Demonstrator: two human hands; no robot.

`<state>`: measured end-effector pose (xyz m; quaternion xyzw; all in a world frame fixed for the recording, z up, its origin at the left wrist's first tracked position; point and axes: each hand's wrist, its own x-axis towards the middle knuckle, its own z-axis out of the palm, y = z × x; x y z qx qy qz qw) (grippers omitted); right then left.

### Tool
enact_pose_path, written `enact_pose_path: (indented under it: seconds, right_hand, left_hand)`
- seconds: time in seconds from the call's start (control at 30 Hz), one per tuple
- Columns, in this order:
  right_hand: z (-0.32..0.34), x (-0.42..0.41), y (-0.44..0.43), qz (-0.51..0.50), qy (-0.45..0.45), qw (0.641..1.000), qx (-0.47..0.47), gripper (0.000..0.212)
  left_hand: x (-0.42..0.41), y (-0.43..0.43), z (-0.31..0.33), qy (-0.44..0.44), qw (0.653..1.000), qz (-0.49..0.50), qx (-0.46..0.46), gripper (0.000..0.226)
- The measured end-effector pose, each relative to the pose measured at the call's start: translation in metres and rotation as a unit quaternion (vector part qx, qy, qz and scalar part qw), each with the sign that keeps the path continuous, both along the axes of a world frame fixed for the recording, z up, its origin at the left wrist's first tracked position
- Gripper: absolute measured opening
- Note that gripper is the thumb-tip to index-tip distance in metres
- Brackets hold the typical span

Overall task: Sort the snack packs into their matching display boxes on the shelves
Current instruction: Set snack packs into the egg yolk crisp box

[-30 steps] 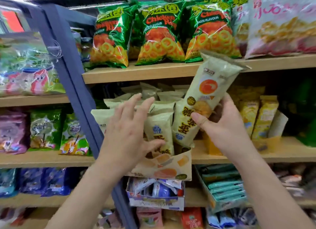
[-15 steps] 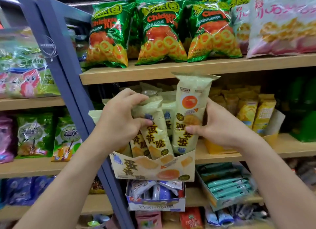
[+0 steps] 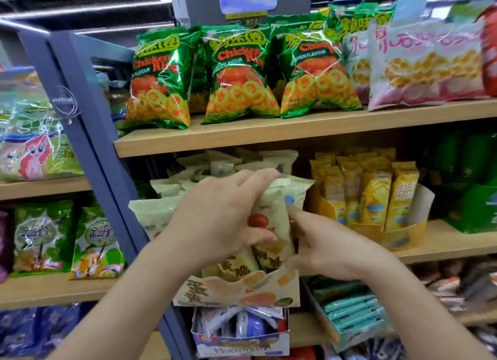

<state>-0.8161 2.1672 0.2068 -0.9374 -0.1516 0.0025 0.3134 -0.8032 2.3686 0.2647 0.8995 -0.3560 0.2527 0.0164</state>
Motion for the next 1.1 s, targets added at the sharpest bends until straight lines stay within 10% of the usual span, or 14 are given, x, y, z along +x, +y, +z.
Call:
enact_pose_path:
  seconds: [0.13, 0.23, 0.67, 0.83, 1.1]
  right_hand:
    - [0.016, 0.014, -0.03, -0.149, -0.112, 0.955, 0.229, 0.033]
    - [0.014, 0.038, -0.011, -0.185, -0.074, 0.964, 0.175, 0.059]
    - [0.036, 0.045, -0.008, -0.097, -0.372, 0.897, 0.219, 0.04]
    - [0.016, 0.046, -0.016, -0.086, -0.354, 0.903, 0.226, 0.04]
    - [0.011, 0.054, -0.007, -0.055, -0.242, 0.953, 0.176, 0.032]
  left_hand:
    - [0.011, 0.006, -0.007, -0.021, 0.998, -0.033, -0.047, 0.087]
    - [0.015, 0.008, -0.01, -0.051, 0.997, -0.048, -0.034, 0.084]
    - [0.04, 0.004, -0.013, 0.005, 0.998, -0.058, 0.012, 0.073]
    - [0.038, -0.038, -0.011, -0.07, 0.986, 0.062, 0.135, 0.078]
    - [0.045, -0.026, -0.042, -0.292, 0.955, -0.009, -0.058, 0.055]
